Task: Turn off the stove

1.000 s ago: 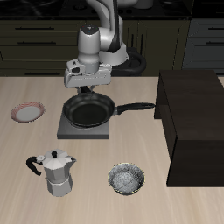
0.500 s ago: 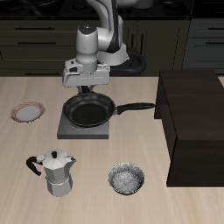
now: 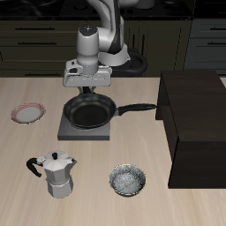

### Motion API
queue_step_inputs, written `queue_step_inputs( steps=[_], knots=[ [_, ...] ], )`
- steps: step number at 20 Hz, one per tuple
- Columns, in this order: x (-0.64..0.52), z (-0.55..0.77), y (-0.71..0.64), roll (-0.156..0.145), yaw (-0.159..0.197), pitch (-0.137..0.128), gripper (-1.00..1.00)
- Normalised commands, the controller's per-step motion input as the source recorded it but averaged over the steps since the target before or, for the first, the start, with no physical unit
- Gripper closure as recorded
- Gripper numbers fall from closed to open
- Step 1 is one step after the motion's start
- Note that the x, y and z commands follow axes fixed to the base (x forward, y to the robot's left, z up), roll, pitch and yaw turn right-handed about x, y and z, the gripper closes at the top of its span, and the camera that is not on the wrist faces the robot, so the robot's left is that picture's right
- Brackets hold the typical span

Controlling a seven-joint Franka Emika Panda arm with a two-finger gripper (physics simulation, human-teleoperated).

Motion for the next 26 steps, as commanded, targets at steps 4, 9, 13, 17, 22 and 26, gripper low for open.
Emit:
queue_step_inputs(
  steps=[4,9,13,17,22,26],
  knots=[
    [0.01,0.03,0.13,0.018,-0.051,-0.010,1.00],
    [0.05,0.05,0.07,-0.005,-0.070,-0.008,1.00],
    [0.03,0.05,0.05,-0.003,-0.056,-0.006,1.00],
    [0.05,0.00,0.04,-0.005,-0.042,0.003,1.00],
    [0.02,0.04,0.03,-0.006,-0.053,0.001,1.00],
    [0.14,-0.02,0.06,0.000,-0.081,0.029,1.00]
  ],
)
